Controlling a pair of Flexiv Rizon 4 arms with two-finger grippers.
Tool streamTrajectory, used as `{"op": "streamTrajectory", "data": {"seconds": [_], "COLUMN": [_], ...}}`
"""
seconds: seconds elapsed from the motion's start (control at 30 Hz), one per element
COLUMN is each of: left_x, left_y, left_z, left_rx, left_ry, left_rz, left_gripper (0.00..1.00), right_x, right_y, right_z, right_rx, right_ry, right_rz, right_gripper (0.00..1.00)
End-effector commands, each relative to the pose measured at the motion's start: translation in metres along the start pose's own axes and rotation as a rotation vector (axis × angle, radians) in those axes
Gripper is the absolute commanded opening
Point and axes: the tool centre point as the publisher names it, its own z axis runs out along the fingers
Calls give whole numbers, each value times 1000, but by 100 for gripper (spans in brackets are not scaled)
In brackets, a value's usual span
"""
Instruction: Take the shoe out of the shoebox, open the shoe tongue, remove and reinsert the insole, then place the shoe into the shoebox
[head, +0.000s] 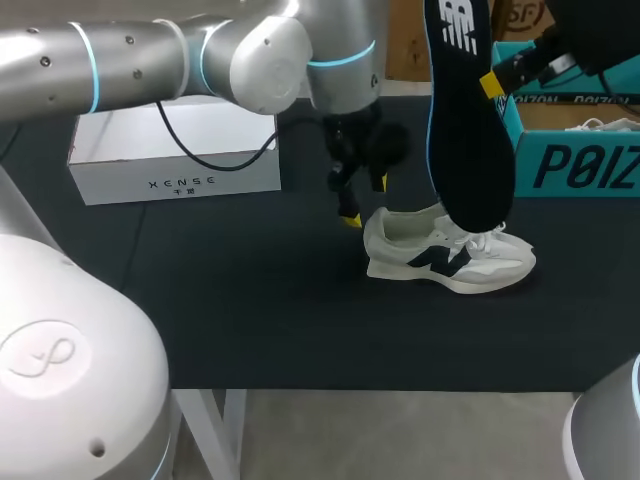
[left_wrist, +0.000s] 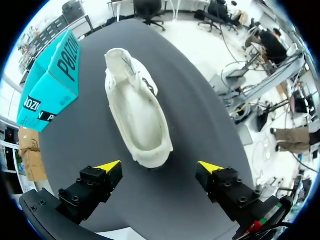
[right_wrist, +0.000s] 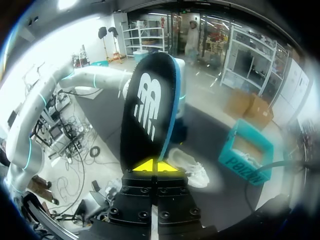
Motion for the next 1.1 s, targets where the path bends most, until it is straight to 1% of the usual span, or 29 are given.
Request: {"op": "streamTrajectory", "data": {"seconds": [0.03,0.13,0.23,0.3,0.53,0.73,0.87,0.97,1.1], "left_x": [0,0,0,0,0,-16,-28,-37,-51], "left_y": [-1,-1,-1,-1,-1,-15,-28,-35,-43], "left_z": [-1,-1,-1,-1,-1,-15,-19,-14,4], "left_rx": [-6,-6,-6,-6,-6,-12,-15,-18,-31], "left_ry": [0,0,0,0,0,-25,-44,-48,-42], "left_rz": [0,0,0,0,0,21,39,43,39], "left_gripper": [100,100,100,100,100,100,100,100,100], "right_x": [10,16,21,23,23,23,23,23,23], "right_y": [-1,-3,-4,-3,-3,-3,-3,-3,-3], "right_z": [-21,-33,-38,-37,-37,-37,-37,-37,-37], "right_rx": [12,14,17,36,36,36,36,36,36], "right_ry": [-45,-66,-73,-75,-75,-75,-75,-75,-75], "right_rz": [7,10,11,19,19,19,19,19,19], "right_gripper": [0,0,0,0,0,0,0,0,0]}}
